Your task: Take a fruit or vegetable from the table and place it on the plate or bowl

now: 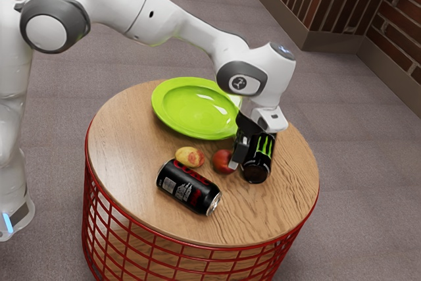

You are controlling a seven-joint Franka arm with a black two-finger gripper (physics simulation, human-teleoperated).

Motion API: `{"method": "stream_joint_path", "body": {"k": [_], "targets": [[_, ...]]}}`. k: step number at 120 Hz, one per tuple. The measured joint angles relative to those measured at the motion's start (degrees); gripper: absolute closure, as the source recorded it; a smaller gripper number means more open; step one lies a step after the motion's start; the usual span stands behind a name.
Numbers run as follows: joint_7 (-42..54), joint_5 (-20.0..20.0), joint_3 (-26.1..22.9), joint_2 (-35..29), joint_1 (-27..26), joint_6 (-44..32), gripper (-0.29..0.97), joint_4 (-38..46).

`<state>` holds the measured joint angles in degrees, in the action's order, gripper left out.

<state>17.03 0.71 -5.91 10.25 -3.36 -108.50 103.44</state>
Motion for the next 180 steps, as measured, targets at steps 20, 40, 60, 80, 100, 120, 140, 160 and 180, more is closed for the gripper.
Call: {"method": "stream_joint_path", "body": {"k": [20, 40, 60, 80, 100, 120, 140, 160, 180], "targets": [[-0.22, 0.04, 0.02, -0.31, 0.03, 0.41, 0.02, -0.64], [-0.47, 0.03, -0.06, -1.75, -0.16, 1.83, 0.02, -1.26], [-0.68, 0.00, 0.08, -2.02, 0.09, 3.00, 0.02, -0.22], [-0.87, 0.04, 0.11, -1.45, -0.20, 3.22, 0.02, -0.04], [-1.05, 0.32, 0.11, -0.28, -0.20, 3.21, 0.02, 0.11], [-1.14, 0.78, 0.10, 0.41, -0.17, 3.17, -0.02, 0.82], [-0.74, 1.69, 0.10, 1.07, -0.56, 3.04, -0.26, 1.16], [-0.44, 1.61, 0.13, 0.93, -0.59, 3.09, -0.14, 0.98], [-0.51, 0.32, 0.11, 0.91, -0.58, 3.24, -0.04, 0.73]]}}
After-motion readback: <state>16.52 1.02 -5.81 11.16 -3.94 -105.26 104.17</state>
